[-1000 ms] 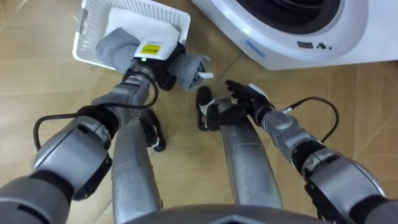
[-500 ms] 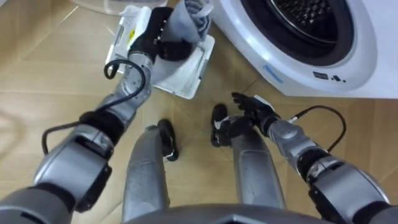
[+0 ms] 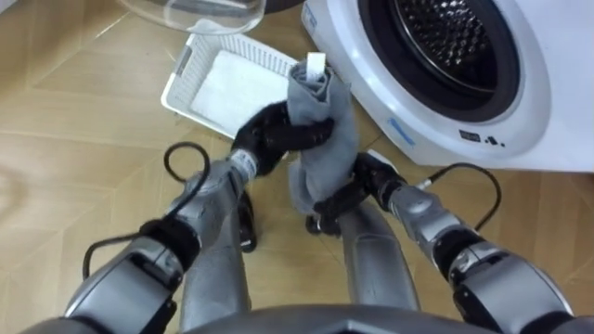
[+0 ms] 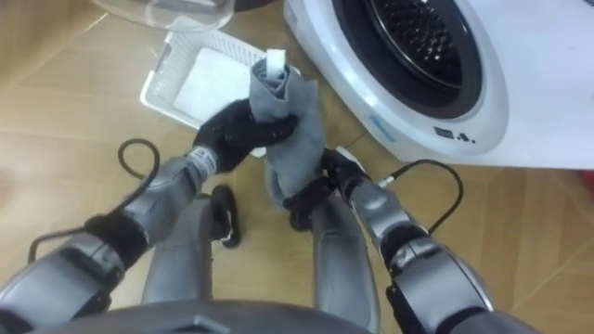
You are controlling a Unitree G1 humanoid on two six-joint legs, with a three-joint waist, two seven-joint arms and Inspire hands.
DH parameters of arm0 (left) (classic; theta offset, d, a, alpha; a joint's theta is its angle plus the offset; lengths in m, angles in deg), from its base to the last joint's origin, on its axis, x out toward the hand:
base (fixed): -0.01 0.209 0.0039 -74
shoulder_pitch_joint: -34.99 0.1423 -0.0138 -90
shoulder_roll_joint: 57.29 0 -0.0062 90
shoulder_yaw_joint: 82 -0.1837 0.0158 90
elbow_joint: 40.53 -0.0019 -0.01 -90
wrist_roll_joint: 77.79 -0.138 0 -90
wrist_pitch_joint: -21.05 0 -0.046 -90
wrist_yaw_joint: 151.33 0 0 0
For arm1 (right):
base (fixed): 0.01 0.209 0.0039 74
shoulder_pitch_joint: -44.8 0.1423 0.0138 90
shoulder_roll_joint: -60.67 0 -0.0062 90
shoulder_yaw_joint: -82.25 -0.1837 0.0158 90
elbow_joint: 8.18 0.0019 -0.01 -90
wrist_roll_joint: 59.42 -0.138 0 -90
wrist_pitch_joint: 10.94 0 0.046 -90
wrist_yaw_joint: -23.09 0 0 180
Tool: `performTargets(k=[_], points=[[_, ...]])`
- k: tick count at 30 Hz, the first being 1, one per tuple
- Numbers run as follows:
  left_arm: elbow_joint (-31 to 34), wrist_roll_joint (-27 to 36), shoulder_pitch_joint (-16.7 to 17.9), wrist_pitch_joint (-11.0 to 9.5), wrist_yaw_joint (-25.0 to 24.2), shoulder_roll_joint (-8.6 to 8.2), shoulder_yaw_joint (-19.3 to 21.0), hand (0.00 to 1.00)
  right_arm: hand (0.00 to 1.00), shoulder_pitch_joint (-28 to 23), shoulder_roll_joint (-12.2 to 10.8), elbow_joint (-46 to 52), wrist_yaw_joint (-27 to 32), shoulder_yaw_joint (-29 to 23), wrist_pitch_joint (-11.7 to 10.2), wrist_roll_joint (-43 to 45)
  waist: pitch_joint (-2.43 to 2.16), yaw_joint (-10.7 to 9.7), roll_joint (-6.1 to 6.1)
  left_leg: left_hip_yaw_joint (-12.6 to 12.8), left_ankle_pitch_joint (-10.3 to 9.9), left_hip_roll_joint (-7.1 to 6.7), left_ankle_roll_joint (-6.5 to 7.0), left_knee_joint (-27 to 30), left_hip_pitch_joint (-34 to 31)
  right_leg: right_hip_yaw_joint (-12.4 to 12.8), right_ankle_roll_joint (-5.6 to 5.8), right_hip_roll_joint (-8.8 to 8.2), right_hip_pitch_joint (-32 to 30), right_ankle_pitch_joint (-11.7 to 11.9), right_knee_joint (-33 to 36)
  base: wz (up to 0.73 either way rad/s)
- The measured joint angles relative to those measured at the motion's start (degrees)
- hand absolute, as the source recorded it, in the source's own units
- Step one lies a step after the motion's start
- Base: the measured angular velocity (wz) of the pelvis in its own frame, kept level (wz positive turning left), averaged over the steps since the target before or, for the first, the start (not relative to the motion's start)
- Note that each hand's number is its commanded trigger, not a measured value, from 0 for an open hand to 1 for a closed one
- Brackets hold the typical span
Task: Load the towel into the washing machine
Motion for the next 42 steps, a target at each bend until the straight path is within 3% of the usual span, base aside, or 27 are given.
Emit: performTargets(k=[2, 5, 6, 10, 18, 22, 28, 29, 30, 31, 36, 42], points=[[-0.16, 3.88, 0.70, 0.80, -0.42, 0.00, -0.05, 1.00, 0.00, 0.20, -0.50, -0.01, 0.42, -0.56, 0.65, 0.70, 0.00, 0.44, 0.00, -0.19, 0.27, -0.79, -0.07, -0.52, 0.20, -0.02, 0.00, -0.36, -0.03, 0.00, 0.08, 0.06], [-0.15, 8.49, 1.65, 1.60, -0.56, 0.01, -0.07, 1.00, 0.00, 0.46, -1.19, -0.05, 1.32, -1.09, 1.60, 0.87, 0.00, 0.57, 0.00, -0.26, 0.37, -0.83, -0.09, -0.78, 0.20, -0.17, 0.00, -0.42, -0.03, -0.02, -0.07, 0.03], [-0.16, 9.57, 1.81, 1.77, -0.56, 0.01, -0.08, 1.00, 1.00, 0.46, -1.31, 0.00, 1.50, -1.09, 1.77, 0.87, 0.00, 0.56, 0.00, -0.27, 0.37, -0.84, -0.09, -0.83, 0.19, -0.17, 0.00, -0.42, -0.04, -0.02, -0.11, 0.00], [-0.21, 15.72, 2.17, 2.73, -0.80, 0.00, -0.03, 1.00, 1.00, -0.13, -1.72, 1.27, 1.87, -1.08, 3.03, 0.88, 0.00, 0.64, 0.00, -0.28, 0.37, -0.80, -0.09, -0.90, 0.21, -0.13, 0.02, -0.18, -0.02, -0.03, -0.21, 0.00], [-0.20, 24.50, 2.98, 2.93, -1.18, -0.06, 0.07, 1.00, 1.00, -1.20, -1.66, 4.22, 2.45, -1.24, 3.04, 0.88, -0.21, 0.18, -0.22, -0.31, 0.41, -0.78, -0.15, -0.90, 0.30, -0.05, -0.01, -0.05, 0.02, -0.04, -0.08, 0.00], [-0.19, 24.59, 3.59, 2.91, -1.33, -0.11, 0.21, 1.00, 1.00, -1.90, -1.67, 4.29, 2.44, -1.12, 2.98, 0.93, -0.79, -0.30, -0.48, -0.34, 0.41, -0.75, -0.15, -0.90, 0.34, -0.06, -0.02, 0.07, 0.10, -0.05, -0.08, 0.00], [0.19, 25.29, 4.67, 2.73, -1.52, -0.31, 0.44, 1.00, 1.00, -2.85, -1.79, 4.29, 3.00, -1.35, 2.29, 0.96, -0.80, -0.57, -0.49, -0.23, 0.42, -0.52, -0.19, -0.87, 1.19, 0.04, -0.04, 0.18, 0.96, -0.04, -0.27, 0.00], [0.19, 25.51, 4.63, 2.60, -1.52, -0.43, 0.66, 0.80, 1.00, -2.82, -1.87, 4.30, 3.16, -1.54, 2.20, 1.03, -0.80, -0.57, -0.49, -0.23, 0.42, -0.47, -0.21, -0.86, 1.12, -0.01, -0.08, 0.11, 0.91, -0.04, -0.32, 0.00], [0.18, 25.57, 4.62, 2.53, -1.52, -0.49, 0.73, 0.11, 1.00, -2.80, -1.91, 4.29, 3.40, -1.57, 2.20, 1.02, -0.80, -0.55, -0.49, -0.23, 0.43, -0.45, -0.23, -0.87, 1.11, -0.03, -0.11, 0.06, 0.90, -0.03, -0.36, 0.00], [0.18, 25.66, 4.63, 2.45, -1.51, -0.66, 0.91, 0.00, 1.00, -2.81, -1.93, 4.30, 3.77, -1.63, 2.17, 1.03, -0.80, -0.50, -0.49, -0.23, 0.45, -0.38, -0.26, -0.87, 1.09, -0.07, -0.19, 0.07, 0.91, 0.02, -0.48, -0.04], [0.20, 27.93, 4.59, 2.89, -1.52, -0.70, 1.28, 0.00, 1.00, -2.85, -1.90, 4.27, 4.92, -2.10, 2.41, 0.59, -0.78, -0.12, -0.43, -0.21, 0.55, 0.13, -0.41, -1.04, 0.87, -0.20, -0.37, 0.31, 0.86, 0.22, -0.90, -0.02], [0.03, 31.12, 4.48, 4.56, -3.05, -2.46, 4.03, 0.00, 1.00, -2.81, -1.83, 3.35, 6.82, -5.02, 3.30, -2.51, -0.73, 2.87, -0.34, -0.02, 0.61, 0.17, -0.52, -1.73, 0.95, -0.31, -0.40, 0.36, 0.83, 0.23, -1.27, 0.00]])
